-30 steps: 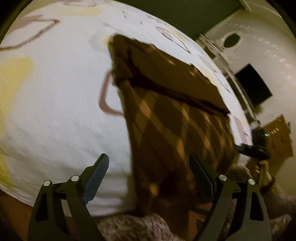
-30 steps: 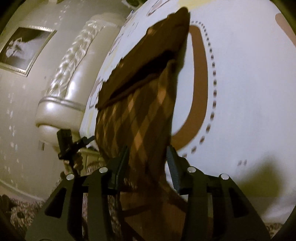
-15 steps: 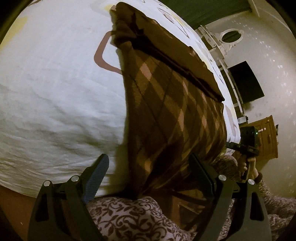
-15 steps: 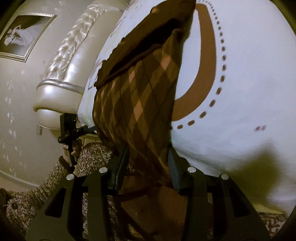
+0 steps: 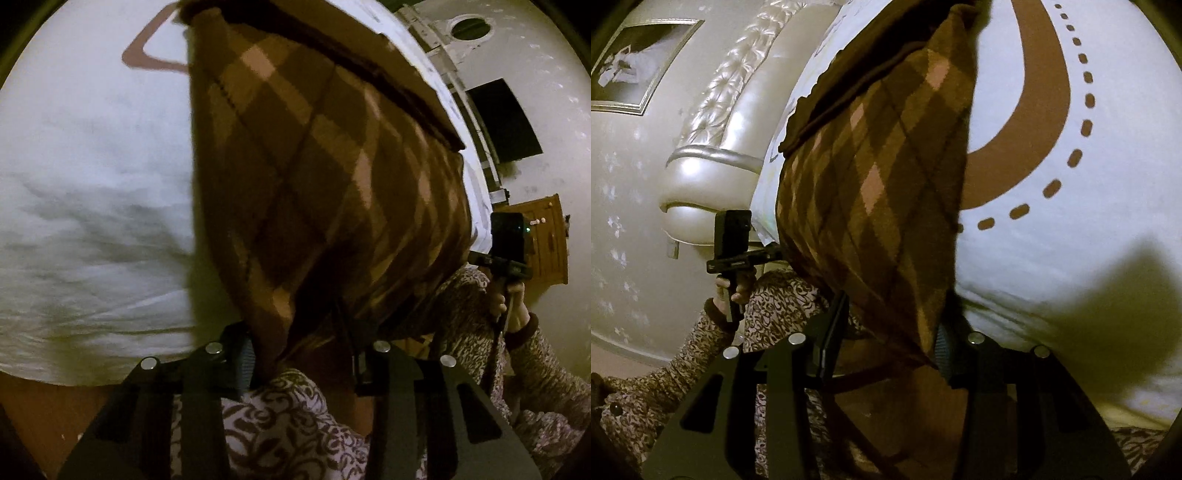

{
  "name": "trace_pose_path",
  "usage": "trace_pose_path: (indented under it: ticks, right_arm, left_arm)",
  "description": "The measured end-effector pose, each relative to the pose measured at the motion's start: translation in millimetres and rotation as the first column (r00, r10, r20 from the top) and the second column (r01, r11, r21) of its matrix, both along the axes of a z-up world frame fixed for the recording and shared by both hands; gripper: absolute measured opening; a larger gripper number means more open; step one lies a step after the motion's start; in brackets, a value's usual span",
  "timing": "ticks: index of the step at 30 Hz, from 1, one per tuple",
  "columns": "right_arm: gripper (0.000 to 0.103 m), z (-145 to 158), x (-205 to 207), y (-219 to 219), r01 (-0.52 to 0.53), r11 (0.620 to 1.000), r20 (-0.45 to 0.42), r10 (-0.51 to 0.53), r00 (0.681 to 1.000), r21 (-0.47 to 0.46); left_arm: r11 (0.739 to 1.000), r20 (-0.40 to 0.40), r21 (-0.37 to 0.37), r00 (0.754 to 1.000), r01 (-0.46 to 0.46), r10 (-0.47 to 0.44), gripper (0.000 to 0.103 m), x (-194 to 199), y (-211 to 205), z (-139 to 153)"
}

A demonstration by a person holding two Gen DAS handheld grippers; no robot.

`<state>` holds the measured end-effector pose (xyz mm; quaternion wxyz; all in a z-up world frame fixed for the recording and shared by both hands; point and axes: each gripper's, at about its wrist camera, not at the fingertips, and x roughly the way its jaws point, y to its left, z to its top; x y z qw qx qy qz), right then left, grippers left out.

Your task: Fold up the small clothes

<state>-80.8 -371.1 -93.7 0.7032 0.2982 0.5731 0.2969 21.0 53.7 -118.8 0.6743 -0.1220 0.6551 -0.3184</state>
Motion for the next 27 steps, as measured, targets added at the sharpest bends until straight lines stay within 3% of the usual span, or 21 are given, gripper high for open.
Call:
trace_pose_path:
  ticks: [2, 4, 7, 14, 20, 22, 27]
  right_arm:
    - [0.025, -1, 0, 0, -0.007, 1.0, 0.009, 0.007, 1.0, -0.023]
    - [0.013, -3, 0, 0, -0.012, 0.999, 0.004, 0.012, 1.0, -0.034]
    - [0.004, -2, -2, 3, -0.024, 0.998, 0.015, 0.024, 1.0, -0.05]
    - [0.003, 27, 2, -2, 0.008, 0.999, 0.102, -0.012, 0.995, 0.039]
    - [0.003, 49, 15, -24, 0.085, 0.989, 0.161, -0.105, 0.981, 0.123]
    - [0.003, 52, 23, -34, 0.118, 0.982, 0.173, -0.144, 0.974, 0.15]
    - [0.003, 52, 52, -57, 0.218, 0.958, 0.19, -0.252, 0.949, 0.185]
  left_arm:
    - [1.0, -0.038, 0.028, 0.999, 0.008, -0.007, 0.038, -1, -2, -5]
    - [0.999, -0.063, 0.037, 0.998, -0.015, 0.017, 0.019, 0, 1, -9]
    - [0.998, -0.021, -0.007, 0.998, -0.061, 0.06, 0.004, -3, 9, -2]
    - [0.979, 0.031, -0.126, 0.986, -0.161, 0.166, 0.003, 0, 29, 18]
    - [0.91, 0.086, -0.33, 0.952, -0.251, 0.294, 0.003, 18, 53, 56]
    - [0.901, 0.103, -0.345, 0.944, -0.262, 0.314, 0.003, 28, 55, 65]
    - [0.914, 0.119, -0.291, 0.937, -0.283, 0.329, 0.003, 55, 46, 69]
